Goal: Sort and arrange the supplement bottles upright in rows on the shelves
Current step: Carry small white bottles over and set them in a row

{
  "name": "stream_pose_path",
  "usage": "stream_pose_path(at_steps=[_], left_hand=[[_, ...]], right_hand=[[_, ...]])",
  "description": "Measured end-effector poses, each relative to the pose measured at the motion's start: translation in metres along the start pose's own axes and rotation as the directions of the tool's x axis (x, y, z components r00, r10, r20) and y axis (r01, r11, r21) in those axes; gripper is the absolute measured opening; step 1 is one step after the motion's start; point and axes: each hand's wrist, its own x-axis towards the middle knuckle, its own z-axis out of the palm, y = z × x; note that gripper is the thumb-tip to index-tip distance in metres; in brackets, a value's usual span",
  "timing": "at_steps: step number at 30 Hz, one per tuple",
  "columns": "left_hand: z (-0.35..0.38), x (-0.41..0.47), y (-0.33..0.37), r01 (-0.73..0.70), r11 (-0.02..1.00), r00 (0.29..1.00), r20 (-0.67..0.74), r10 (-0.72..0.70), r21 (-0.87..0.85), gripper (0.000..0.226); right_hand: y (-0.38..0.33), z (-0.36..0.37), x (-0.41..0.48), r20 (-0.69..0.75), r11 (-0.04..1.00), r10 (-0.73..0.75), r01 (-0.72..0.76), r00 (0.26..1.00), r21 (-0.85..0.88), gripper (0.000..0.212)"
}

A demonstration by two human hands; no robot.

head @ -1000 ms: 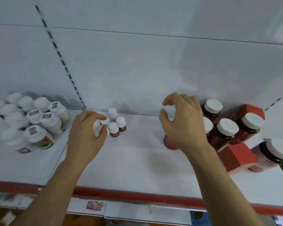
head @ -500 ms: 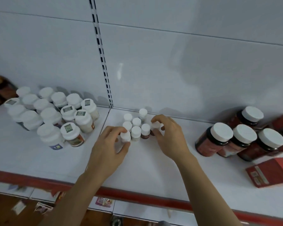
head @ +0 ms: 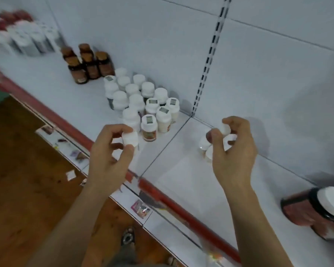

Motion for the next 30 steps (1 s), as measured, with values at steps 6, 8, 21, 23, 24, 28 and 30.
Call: stream_pose_path(at_steps=[6,8,21,23,24,28,30], left_hand=[[-0.108,0.003,-0.031,0.11,0.992,0.925,-0.359,-0.124,-0.059,0.02],[-0.149,0.008,-0.045,0.119,0.992,0.894,-0.431,-0.124,-0.037,0.023],[-0.474,0.06,-0.156,0.239,0.949,0.8,-0.596,-0.073,0.204,0.025],[-0.512,0.075,-0.169,0.238,0.945,0.785,-0.618,-0.051,0.225,0.026],[-0.53,0.082,-0.176,0.237,0.943,0.78,-0.625,-0.041,0.234,0.026],[-0.593,0.121,-0.218,0.272,0.934,0.759,-0.648,-0.061,0.23,0.027],[-0.622,0.147,-0.243,0.299,0.925,0.745,-0.663,-0.072,0.235,0.027]], right_hand=[[-0.083,0.099,-0.017,0.169,0.965,-0.182,0.143,0.969,0.218,0.032],[-0.112,0.141,-0.022,0.236,0.948,-0.247,0.183,0.94,0.261,0.034],[-0.307,0.464,-0.055,0.613,0.94,-0.274,0.071,0.741,0.334,0.032],[-0.331,0.503,-0.055,0.627,0.94,-0.282,0.078,0.726,0.334,0.031],[-0.343,0.523,-0.053,0.629,0.94,-0.283,0.079,0.724,0.333,0.03],[-0.386,0.612,-0.042,0.621,0.933,-0.31,0.104,0.72,0.345,0.032],[-0.407,0.66,-0.034,0.606,0.926,-0.324,0.112,0.726,0.36,0.032]])
